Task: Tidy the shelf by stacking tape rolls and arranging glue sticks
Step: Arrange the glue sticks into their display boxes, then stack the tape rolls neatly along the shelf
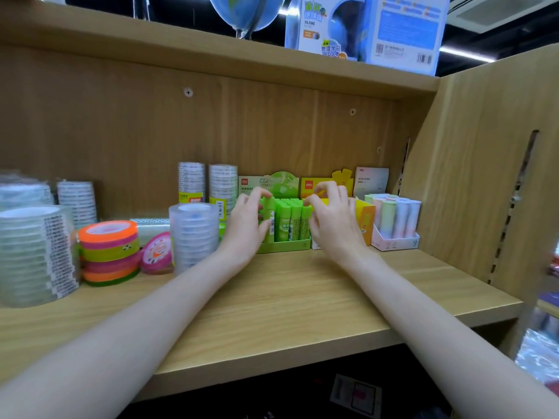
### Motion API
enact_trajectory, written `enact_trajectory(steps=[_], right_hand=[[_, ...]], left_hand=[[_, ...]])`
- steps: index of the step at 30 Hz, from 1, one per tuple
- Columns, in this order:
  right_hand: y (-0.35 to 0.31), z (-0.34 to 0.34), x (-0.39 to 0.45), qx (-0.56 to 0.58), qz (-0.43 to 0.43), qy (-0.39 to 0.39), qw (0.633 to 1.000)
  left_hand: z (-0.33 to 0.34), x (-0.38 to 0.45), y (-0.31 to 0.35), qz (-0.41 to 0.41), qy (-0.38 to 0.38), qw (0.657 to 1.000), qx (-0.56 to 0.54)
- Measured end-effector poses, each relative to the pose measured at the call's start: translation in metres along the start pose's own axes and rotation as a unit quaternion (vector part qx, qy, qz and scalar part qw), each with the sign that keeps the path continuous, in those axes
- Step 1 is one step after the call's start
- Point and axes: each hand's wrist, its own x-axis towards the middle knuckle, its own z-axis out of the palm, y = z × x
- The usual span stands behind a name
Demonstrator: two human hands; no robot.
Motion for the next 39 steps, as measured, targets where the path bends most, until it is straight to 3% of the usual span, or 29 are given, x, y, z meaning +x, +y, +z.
enact_trajectory(steps=[4, 8, 13, 24, 30, 32, 34, 37, 39], right_hand=[[-0.004, 0.003, -0.002, 0.000, -0.036, -0.028, 0.999], [-0.001, 0.007, -0.004, -0.005, -0.062, -0.077, 0.995], [0.002, 0.005, -0.004, 0.017, -0.063, -0.162, 0.985], [0.001, 0.000, -0.008, 0.058, -0.032, -0.190, 0.980], [-0.002, -0.011, -0.009, 0.189, 0.063, -0.103, 0.975], [-0.011, -0.020, -0.013, 0.245, 0.082, -0.094, 0.961], [-0.030, -0.031, -0.016, 0.348, 0.085, -0.146, 0.922], [-0.071, -0.039, -0.016, 0.491, 0.049, -0.243, 0.835], [-0.095, -0.034, -0.014, 0.505, 0.015, -0.265, 0.821]], left_hand=[[0.001, 0.001, 0.002, 0.002, 0.019, 1.000, -0.007], [0.007, 0.002, 0.002, 0.014, -0.029, 0.998, 0.054], [0.003, 0.004, -0.003, 0.015, -0.036, 0.996, 0.078], [-0.009, 0.000, 0.017, 0.019, -0.057, 0.982, 0.178], [-0.054, -0.012, 0.031, 0.151, -0.004, 0.977, 0.152], [-0.072, -0.021, 0.027, 0.198, 0.038, 0.970, 0.135], [-0.087, -0.028, 0.017, 0.217, 0.097, 0.950, 0.200], [-0.103, -0.038, 0.006, 0.144, 0.116, 0.940, 0.288], [-0.111, -0.043, 0.005, 0.072, 0.099, 0.965, 0.232]])
